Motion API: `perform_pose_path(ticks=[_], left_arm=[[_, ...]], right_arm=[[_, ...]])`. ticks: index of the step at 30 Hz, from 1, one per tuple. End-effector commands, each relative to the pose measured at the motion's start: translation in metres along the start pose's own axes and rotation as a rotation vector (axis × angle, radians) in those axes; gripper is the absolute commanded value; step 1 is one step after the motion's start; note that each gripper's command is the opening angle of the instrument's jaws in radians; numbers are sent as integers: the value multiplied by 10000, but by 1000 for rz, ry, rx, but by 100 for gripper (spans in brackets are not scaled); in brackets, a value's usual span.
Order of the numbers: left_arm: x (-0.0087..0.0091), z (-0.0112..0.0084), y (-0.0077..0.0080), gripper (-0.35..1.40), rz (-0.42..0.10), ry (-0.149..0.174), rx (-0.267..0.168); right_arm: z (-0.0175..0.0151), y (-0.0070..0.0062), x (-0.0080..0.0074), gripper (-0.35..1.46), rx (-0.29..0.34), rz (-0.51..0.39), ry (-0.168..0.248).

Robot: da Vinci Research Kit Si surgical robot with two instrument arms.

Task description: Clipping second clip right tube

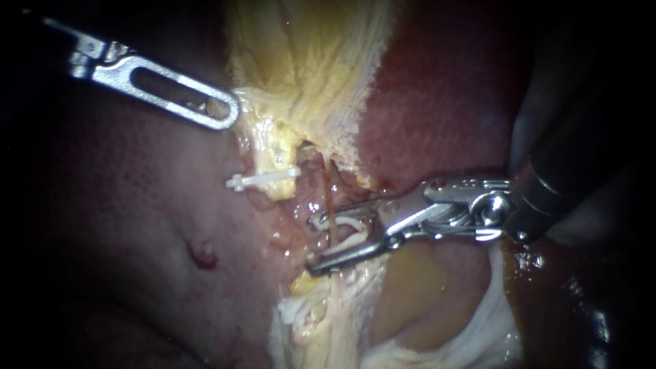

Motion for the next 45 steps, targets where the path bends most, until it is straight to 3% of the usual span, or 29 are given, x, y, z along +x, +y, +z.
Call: perform_pose_path(ticks=[1, 11, 18, 28, 40, 45], left_arm=[[0, 0, 0, -35, 0, 0, 0], [0, 0, 0, -35, 0, 0, 0], [0, 0, 1, -35, 0, 0, 0], [0, 0, 2, -35, 1, 1, 0], [-1, -1, 2, -35, 0, 1, 0], [-1, 0, 2, -35, 0, 1, 0]], right_arm=[[1, 0, 1, 48, -1, 0, 5], [1, -3, 2, 49, 22, 29, 41], [-3, -19, 9, 48, 98, 59, 91], [0, -43, 22, 48, 182, 71, 116], [-3, -42, 23, 42, 181, 83, 123], [-7, -41, 21, 27, 175, 83, 126]])
